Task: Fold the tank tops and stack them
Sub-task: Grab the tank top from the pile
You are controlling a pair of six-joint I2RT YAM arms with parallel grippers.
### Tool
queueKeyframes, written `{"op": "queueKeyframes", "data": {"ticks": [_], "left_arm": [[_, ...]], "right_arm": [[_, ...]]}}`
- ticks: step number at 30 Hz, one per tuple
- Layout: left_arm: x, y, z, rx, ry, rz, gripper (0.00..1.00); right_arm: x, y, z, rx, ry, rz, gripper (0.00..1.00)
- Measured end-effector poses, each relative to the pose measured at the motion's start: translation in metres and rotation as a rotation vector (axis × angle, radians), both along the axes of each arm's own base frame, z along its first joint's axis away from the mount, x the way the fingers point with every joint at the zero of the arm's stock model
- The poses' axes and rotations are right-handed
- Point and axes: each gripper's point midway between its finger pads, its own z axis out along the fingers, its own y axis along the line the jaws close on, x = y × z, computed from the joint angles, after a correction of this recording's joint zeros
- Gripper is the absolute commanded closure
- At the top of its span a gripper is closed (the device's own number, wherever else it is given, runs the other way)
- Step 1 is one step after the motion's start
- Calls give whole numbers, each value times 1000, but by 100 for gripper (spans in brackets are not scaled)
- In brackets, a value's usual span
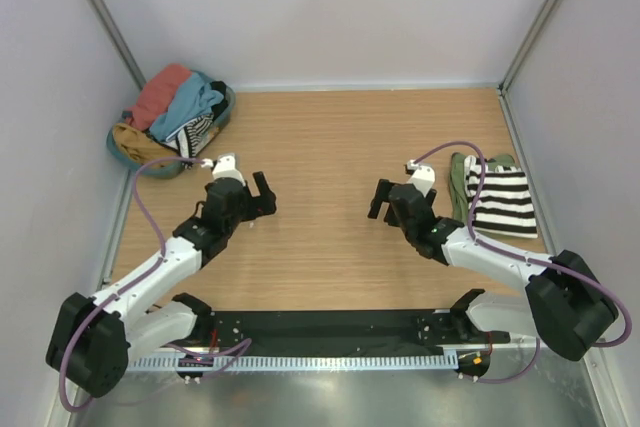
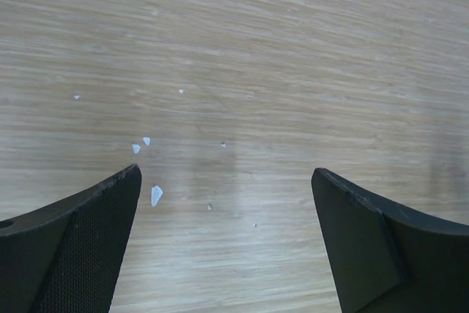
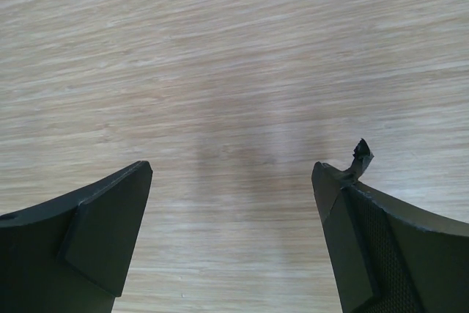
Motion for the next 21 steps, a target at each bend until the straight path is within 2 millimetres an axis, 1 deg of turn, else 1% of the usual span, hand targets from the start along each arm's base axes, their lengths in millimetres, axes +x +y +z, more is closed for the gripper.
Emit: {"op": "queueKeyframes", "data": {"ticks": [2,3,6,8,10,11,13,14,17,19,21], "left_arm": [[1,4,3,-3,28,31,1],[4,6,9,-13,43,58,0],[27,18,41,-49,41,169,0],[45,33,64,-73,19,256,0],[59,49,79,-89,4,326,0],[65,57,84,-98,3,357,0],[76,76,86,-96,16,419,0],[80,83,86,-93,22,438,0],[90,102,79,-72,66,492,0],[94,107,76,-70,82,501,0],[93,106,72,-71,95,496,0]], "right_arm": [[2,3,3,16,-15,8,1],[3,5,5,22,-20,13,2],[5,9,6,40,-34,28,2],[3,11,4,48,-35,37,2],[1,11,1,49,-26,44,2],[1,11,0,50,-24,47,2],[-1,12,-1,51,-20,53,2],[-1,12,-2,53,-20,56,2],[-2,12,-1,55,-23,59,2],[-2,12,0,57,-26,58,2],[-2,12,1,57,-28,58,2]]}}
